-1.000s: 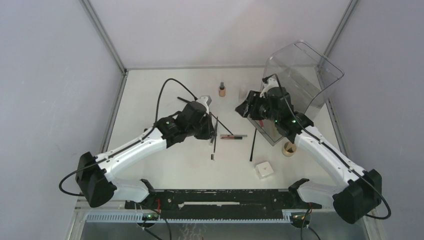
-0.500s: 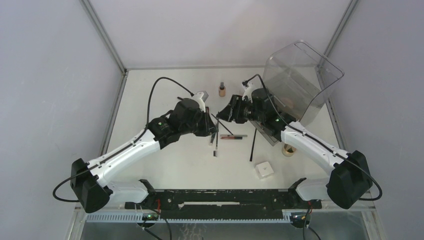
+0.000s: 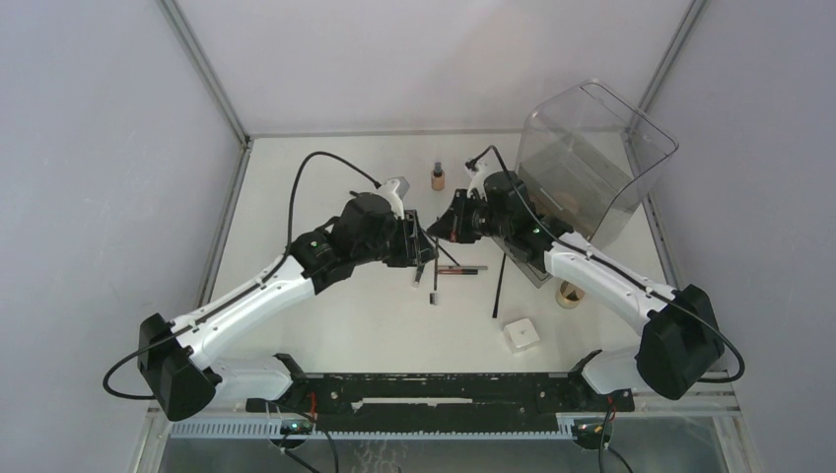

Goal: Organize the makeup
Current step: Place the makeup brush in the drawer.

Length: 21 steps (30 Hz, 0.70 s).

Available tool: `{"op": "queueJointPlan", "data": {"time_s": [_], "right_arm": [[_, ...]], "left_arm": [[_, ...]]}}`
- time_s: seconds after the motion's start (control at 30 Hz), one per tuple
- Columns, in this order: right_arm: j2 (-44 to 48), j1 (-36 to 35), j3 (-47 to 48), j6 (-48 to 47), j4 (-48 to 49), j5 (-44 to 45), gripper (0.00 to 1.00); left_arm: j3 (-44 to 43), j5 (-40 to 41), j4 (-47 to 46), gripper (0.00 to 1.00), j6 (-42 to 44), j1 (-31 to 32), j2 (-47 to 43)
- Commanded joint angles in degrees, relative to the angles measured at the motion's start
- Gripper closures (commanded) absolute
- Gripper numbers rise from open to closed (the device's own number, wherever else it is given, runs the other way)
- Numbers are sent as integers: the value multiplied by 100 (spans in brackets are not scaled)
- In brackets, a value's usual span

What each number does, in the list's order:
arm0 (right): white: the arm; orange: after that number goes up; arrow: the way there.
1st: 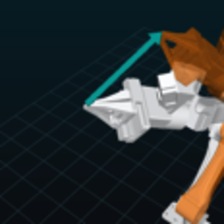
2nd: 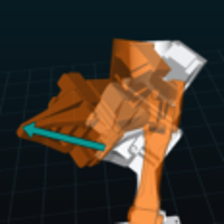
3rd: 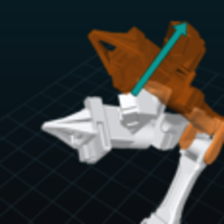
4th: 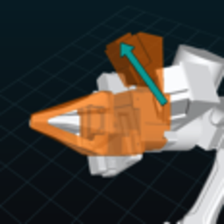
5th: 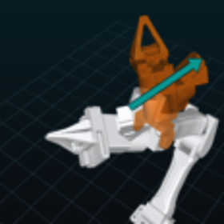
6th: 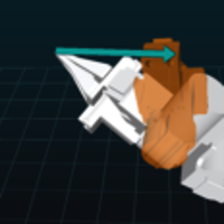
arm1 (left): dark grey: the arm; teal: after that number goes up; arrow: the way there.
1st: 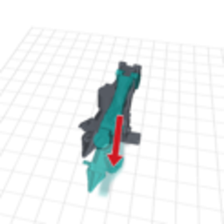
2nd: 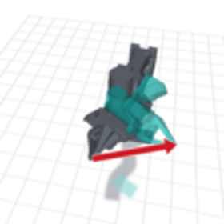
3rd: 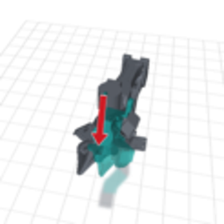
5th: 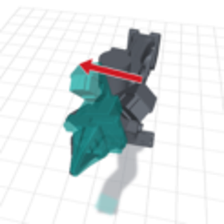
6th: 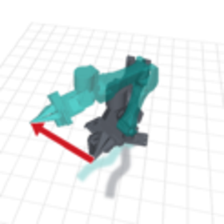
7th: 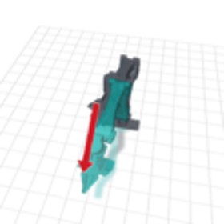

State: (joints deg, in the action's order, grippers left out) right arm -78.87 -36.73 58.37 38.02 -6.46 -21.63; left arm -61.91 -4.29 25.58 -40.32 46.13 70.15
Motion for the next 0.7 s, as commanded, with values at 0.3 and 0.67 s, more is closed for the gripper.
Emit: {"op": "queueJointPlan", "data": {"time_s": [0.3,0.67], "right_arm": [[995,419,1030,-3501,-1891,5267,100],[-402,580,931,-4616,-1086,6108,99]], "left_arm": [[679,292,235,53,125,-916,-611],[507,443,479,50,128,-1678,394]]}}
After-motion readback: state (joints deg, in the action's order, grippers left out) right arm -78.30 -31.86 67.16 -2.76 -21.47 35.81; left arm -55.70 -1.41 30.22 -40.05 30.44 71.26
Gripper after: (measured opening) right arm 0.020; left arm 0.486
